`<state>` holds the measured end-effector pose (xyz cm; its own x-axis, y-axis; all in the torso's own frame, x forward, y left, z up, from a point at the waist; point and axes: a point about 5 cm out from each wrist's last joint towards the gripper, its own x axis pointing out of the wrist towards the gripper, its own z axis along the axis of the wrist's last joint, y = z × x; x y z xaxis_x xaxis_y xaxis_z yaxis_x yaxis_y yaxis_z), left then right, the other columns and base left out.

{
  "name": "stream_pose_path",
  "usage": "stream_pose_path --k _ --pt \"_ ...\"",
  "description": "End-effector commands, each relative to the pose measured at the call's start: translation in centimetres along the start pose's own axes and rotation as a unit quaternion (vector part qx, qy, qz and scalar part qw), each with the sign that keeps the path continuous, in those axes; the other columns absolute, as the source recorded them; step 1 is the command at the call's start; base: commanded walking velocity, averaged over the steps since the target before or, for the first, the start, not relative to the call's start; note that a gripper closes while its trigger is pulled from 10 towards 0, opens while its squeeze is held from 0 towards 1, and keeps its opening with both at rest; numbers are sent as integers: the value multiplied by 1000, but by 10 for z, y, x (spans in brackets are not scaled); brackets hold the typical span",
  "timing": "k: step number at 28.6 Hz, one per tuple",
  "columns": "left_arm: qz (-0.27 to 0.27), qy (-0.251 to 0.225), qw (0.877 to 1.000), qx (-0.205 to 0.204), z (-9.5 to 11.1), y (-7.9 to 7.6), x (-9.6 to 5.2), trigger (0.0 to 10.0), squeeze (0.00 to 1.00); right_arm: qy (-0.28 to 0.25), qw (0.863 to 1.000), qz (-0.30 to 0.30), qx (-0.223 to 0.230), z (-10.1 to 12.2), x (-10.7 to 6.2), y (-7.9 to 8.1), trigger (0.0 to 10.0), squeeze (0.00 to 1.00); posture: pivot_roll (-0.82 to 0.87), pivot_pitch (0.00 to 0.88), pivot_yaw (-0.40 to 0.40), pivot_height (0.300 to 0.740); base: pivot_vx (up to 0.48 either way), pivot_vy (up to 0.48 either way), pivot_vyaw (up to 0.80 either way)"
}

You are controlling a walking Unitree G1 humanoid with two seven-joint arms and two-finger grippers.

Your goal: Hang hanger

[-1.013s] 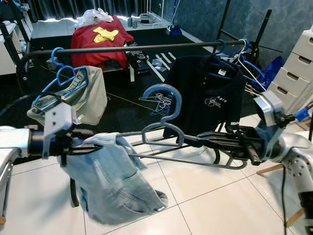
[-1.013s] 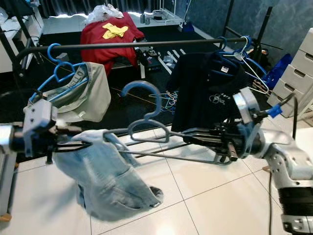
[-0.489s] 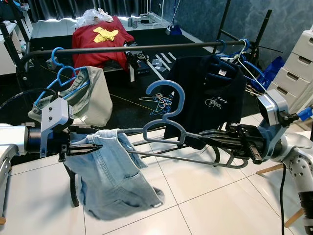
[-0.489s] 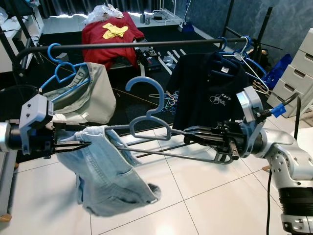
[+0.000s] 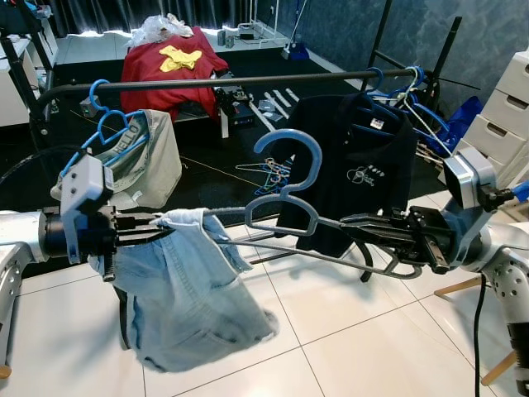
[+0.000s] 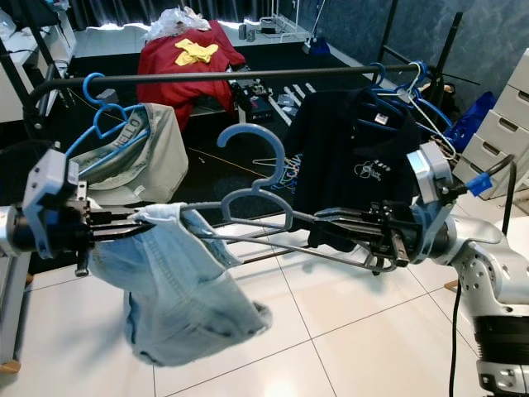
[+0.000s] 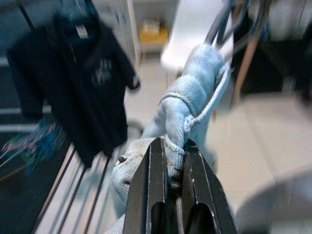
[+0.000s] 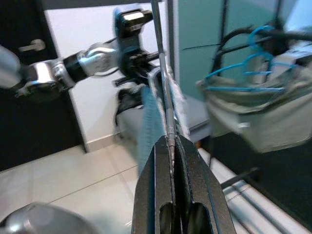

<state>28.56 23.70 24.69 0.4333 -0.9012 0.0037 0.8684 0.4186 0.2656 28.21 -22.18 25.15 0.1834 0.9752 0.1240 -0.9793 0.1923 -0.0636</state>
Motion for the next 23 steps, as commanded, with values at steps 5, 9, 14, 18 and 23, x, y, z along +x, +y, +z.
stream_pose_path --k 5,9,14,18,23 --pt "-30 -87 995 -32 8 -9 12 0 0 -47 999 11 13 8 10 -2 10000 0 -172 73 -39 740 0 0 0" --pt "-29 -85 995 -36 4 -9 11 0 0 -40 999 16 22 8 10 0 10000 1000 -173 72 -38 740 0 0 0" --pt "-27 -82 995 -40 1 -9 9 0 0 -55 998 -13 1 15 4 -6 10000 0 -171 72 -41 740 0 0 0" --pt "-22 -80 996 -39 0 -8 8 0 0 -111 992 -51 -16 31 -5 -14 10000 0 -169 72 -41 740 0 0 0" --pt "3 -78 996 -42 -4 -4 4 0 0 -300 945 -122 -36 80 -34 -26 10000 0 -173 75 -35 740 0 0 0"
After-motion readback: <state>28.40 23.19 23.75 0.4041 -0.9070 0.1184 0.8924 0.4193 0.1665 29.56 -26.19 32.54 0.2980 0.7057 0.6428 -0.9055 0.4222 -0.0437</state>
